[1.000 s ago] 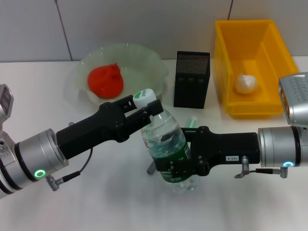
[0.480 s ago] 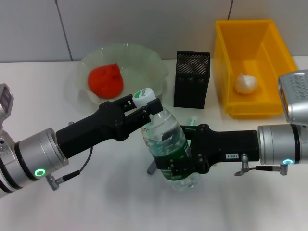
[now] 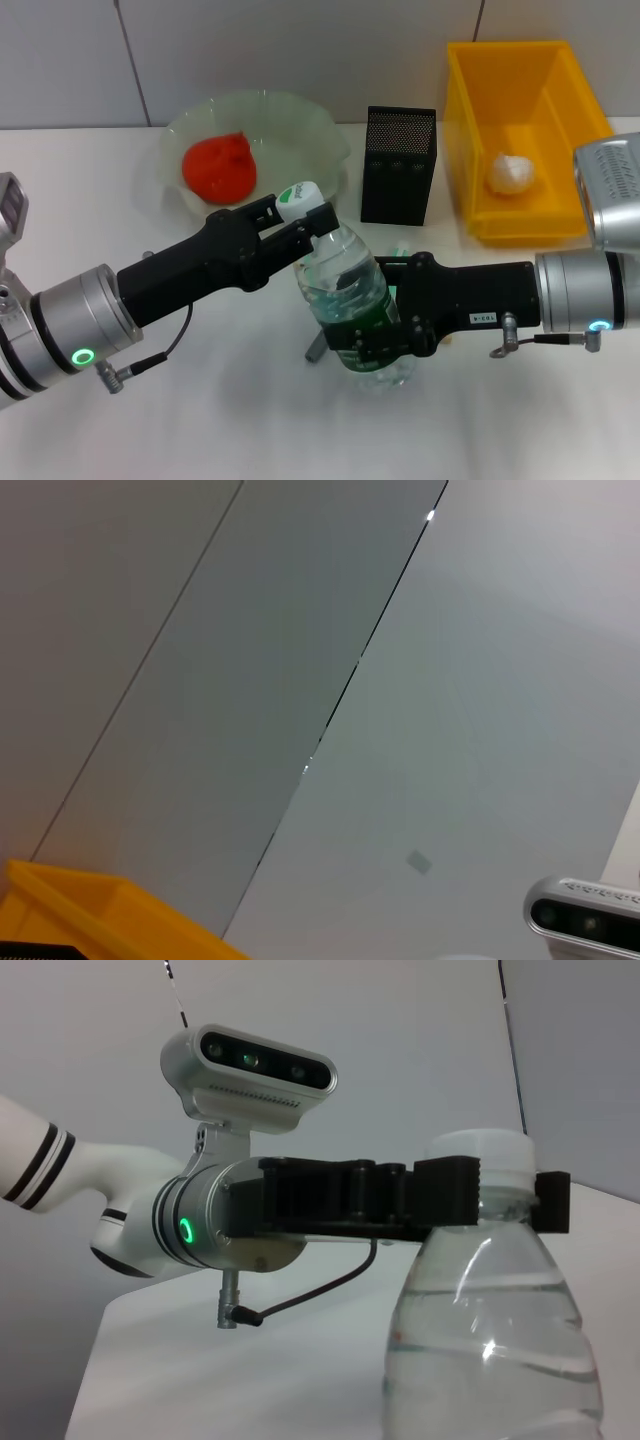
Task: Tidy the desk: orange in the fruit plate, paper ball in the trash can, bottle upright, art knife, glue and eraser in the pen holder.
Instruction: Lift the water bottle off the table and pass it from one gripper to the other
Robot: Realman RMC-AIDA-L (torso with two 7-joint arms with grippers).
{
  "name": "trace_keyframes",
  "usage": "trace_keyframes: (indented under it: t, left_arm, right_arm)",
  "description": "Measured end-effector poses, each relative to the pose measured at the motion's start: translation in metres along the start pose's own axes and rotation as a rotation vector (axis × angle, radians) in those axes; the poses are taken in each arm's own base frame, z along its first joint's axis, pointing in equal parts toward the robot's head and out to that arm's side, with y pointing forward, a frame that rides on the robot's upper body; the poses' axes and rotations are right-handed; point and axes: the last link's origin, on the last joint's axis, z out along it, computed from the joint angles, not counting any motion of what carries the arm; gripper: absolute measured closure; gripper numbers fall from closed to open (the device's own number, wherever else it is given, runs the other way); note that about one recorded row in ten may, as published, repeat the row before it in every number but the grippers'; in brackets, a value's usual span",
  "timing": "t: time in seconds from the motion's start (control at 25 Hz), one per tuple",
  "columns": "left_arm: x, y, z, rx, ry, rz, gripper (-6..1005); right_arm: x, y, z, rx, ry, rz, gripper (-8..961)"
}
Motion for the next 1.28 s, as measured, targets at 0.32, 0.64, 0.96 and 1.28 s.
trace_keyframes:
  t: [0.32,0.64,0.96,1.28]
  left_arm:
    - [0.0014,-0.0002,-0.0003,-0.003,0.001,0.003,555]
    - [0.0030,-0.0013,-0.0004,0.000,0.000,-0.001,554]
    - [0.0043,-0.0020,-0.0006,0.004,0.007,0.001,554]
    - [0.0079,-0.0022,-0.0015,0.006,0.033,0.000,554]
  right_arm:
    - [-0.0034,-0.0031,0.0008,0.008,0.038,-0.007,169]
    - [-0.0083,-0.0039,-0.0004,0.004,0.070,-0.013,169]
    - [-0.0057,-0.0039,-0.0016,0.003,0.101,0.001,168]
    - [-0.0008,-0.0026,-0.0018,-0.002,0.122,0.010,168]
